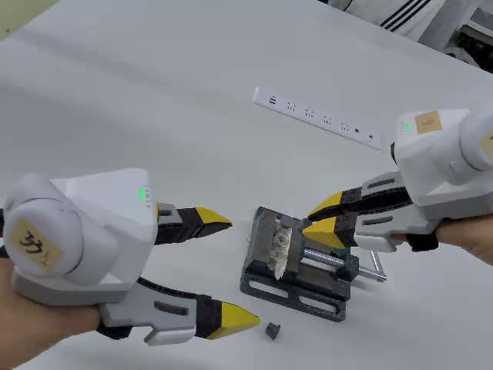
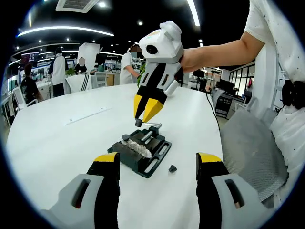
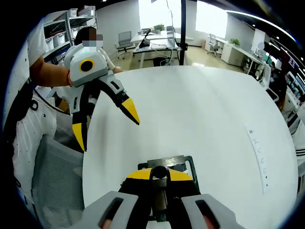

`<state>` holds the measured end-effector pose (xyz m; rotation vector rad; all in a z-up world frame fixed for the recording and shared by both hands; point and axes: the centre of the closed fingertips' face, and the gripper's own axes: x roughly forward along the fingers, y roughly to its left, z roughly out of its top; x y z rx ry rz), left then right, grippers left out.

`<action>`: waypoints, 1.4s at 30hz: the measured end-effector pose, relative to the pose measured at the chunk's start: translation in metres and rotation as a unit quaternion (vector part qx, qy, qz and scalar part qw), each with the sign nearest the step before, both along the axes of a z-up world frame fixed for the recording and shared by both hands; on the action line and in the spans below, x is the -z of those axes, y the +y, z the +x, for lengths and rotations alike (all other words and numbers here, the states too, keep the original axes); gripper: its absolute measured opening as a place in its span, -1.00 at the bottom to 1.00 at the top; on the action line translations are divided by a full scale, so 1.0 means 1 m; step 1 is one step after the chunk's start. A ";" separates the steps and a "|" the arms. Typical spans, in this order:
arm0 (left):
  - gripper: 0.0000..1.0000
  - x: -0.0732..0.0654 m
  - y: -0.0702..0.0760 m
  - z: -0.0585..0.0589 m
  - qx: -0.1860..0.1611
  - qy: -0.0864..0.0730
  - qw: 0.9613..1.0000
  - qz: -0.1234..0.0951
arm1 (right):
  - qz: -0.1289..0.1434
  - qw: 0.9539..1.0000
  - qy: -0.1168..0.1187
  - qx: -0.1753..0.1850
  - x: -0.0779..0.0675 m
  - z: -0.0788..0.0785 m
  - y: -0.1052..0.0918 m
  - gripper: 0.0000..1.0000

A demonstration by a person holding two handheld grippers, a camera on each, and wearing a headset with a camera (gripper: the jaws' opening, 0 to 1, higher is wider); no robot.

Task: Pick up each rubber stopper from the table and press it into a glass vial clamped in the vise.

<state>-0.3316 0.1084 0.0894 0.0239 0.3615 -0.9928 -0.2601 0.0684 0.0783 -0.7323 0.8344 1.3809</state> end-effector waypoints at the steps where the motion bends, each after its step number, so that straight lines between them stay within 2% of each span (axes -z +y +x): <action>1: 0.35 0.000 0.000 0.001 0.000 -0.004 1.000 -0.003 | -0.004 1.000 0.002 -0.001 0.003 0.001 0.001 -0.89; 7: 0.70 0.002 -0.001 0.002 -0.004 -0.008 1.000 -0.025 | -0.039 0.999 0.006 -0.005 0.022 0.005 0.003 -0.89; 15: 0.93 0.005 0.002 0.002 -0.008 -0.006 0.999 -0.042 | -0.079 0.997 0.011 -0.012 0.044 0.008 0.003 -0.89; 23: 0.91 0.008 0.002 0.001 -0.006 -0.003 0.999 -0.045 | -0.093 0.995 0.017 -0.016 0.050 0.009 -0.001 -0.89; 42: 0.86 0.006 0.001 0.001 -0.009 -0.004 0.999 -0.053 | -0.130 0.991 0.000 -0.043 0.054 0.009 0.000 -0.90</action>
